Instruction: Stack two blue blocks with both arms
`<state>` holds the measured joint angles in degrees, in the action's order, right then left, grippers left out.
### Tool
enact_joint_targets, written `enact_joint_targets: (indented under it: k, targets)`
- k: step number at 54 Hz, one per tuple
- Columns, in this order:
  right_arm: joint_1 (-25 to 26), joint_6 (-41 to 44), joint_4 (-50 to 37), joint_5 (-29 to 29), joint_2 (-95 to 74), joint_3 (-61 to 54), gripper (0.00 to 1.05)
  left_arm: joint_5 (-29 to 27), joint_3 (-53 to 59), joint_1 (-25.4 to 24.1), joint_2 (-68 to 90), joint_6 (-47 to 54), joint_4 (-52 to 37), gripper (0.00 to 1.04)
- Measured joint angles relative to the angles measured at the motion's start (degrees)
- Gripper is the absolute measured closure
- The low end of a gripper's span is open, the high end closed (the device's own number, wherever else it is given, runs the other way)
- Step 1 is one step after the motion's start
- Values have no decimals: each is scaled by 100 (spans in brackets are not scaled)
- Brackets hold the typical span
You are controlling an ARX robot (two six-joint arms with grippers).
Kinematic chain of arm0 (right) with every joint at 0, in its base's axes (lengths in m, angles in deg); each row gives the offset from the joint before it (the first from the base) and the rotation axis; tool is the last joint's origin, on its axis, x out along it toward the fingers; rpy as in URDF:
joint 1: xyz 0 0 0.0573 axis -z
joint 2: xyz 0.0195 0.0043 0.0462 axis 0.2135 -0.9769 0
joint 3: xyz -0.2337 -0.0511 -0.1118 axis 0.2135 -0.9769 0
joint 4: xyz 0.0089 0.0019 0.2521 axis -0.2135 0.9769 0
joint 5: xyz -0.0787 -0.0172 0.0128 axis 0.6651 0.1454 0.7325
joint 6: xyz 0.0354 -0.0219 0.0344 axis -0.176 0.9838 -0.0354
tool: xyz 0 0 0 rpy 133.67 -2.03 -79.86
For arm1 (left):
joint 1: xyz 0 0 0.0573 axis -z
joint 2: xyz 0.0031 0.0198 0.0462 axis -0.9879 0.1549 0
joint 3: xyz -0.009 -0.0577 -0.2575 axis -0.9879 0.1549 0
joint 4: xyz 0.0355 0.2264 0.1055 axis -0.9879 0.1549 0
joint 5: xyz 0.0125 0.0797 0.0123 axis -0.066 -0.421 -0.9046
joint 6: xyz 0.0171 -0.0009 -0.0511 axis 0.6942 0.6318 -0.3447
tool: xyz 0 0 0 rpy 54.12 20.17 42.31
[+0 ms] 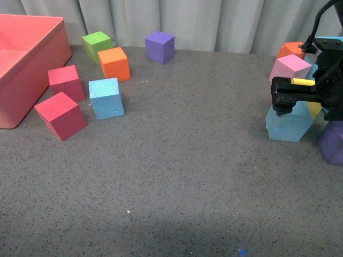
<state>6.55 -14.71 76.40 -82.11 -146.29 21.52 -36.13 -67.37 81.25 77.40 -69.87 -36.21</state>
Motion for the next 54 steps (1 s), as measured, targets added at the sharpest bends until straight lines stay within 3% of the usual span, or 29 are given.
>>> enact_joint_targets:
  k: [18,36,54]
  targets:
    - [-79,63,44,-15,-481,402,10,0,0,0,0,0,0,7]
    - [-125,2,197,2,-809,651,55,0,0,0,0,0,0,7]
    - [-284,-98,136,-315,-612,651,59,-2,0,0,0,0,0,7]
